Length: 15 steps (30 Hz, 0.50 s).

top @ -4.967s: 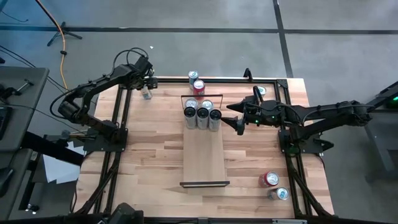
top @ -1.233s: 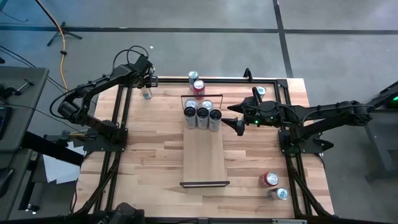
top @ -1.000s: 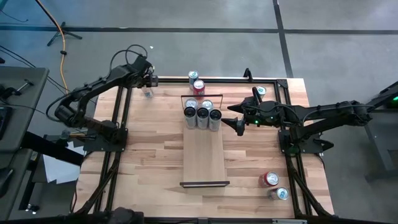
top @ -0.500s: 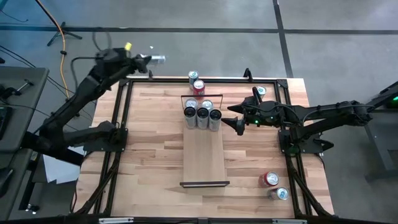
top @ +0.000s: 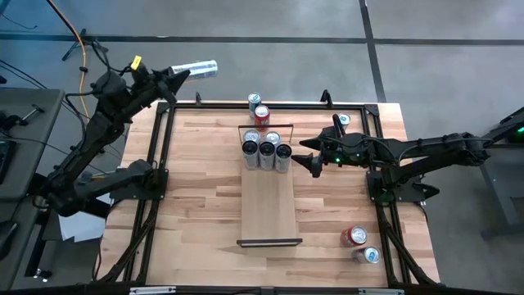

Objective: Place canned beverage on shelf
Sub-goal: Put the left blue soda can on the shelf

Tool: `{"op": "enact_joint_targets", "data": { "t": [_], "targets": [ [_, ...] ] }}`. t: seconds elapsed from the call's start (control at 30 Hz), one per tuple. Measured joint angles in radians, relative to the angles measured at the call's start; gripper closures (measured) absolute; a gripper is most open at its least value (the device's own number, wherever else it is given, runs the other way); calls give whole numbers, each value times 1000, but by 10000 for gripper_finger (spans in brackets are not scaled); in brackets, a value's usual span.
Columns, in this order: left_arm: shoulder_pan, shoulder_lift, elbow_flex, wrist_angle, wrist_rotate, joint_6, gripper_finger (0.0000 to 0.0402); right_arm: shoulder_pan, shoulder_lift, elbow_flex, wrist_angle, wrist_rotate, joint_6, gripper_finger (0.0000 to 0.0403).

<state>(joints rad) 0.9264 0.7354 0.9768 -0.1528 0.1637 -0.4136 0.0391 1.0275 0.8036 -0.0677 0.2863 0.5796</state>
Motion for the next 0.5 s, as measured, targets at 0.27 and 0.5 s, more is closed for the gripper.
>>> {"op": "enact_joint_targets", "data": {
  "t": [0.27,0.5],
  "targets": [
    [-103,-2,0,7,96,-27,216,0,0,0,4,0,-2,32],
    [-322,-14,0,132,96,-62,216,0,0,0,7,0,-2,32]
  ]
}}
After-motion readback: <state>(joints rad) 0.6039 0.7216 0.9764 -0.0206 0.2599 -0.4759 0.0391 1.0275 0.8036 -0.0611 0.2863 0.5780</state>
